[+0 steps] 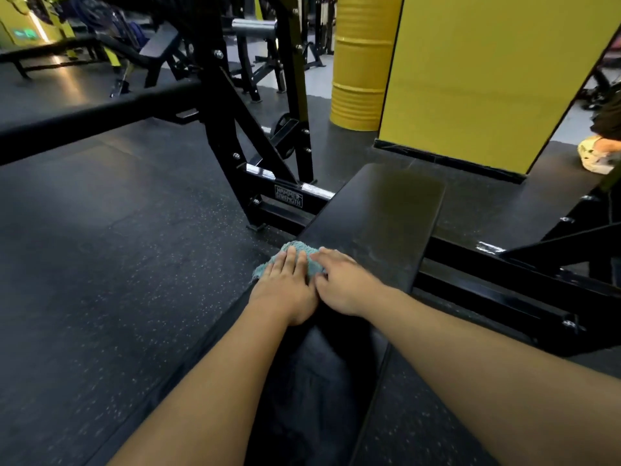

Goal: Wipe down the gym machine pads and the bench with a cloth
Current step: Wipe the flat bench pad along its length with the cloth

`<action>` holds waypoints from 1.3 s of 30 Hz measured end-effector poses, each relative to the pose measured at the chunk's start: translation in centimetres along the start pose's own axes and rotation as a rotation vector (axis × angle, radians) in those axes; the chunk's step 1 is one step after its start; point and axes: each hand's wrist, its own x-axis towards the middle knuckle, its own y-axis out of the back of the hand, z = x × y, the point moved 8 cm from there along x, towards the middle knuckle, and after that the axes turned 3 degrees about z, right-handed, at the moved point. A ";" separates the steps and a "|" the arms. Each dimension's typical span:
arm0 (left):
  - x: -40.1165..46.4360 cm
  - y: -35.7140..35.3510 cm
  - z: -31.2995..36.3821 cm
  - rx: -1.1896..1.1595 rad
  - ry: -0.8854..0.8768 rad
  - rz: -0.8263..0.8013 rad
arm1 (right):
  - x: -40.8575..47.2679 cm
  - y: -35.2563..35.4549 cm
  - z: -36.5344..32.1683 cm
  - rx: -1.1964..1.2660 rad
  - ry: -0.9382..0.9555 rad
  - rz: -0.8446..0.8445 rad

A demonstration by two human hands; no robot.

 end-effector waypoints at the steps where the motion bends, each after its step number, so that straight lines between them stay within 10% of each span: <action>1: 0.0 0.0 -0.1 0.005 -0.010 0.004 | 0.5 -0.2 -0.2 0.020 0.005 0.007; 16: -3.2 0.3 -2.6 -0.023 0.030 -0.098 | 0.8 -1.6 -3.9 0.009 -0.105 -0.274; 39: -7.2 0.1 -5.2 0.163 -0.213 -0.309 | -4.7 -3.4 -9.0 0.217 -0.281 -0.196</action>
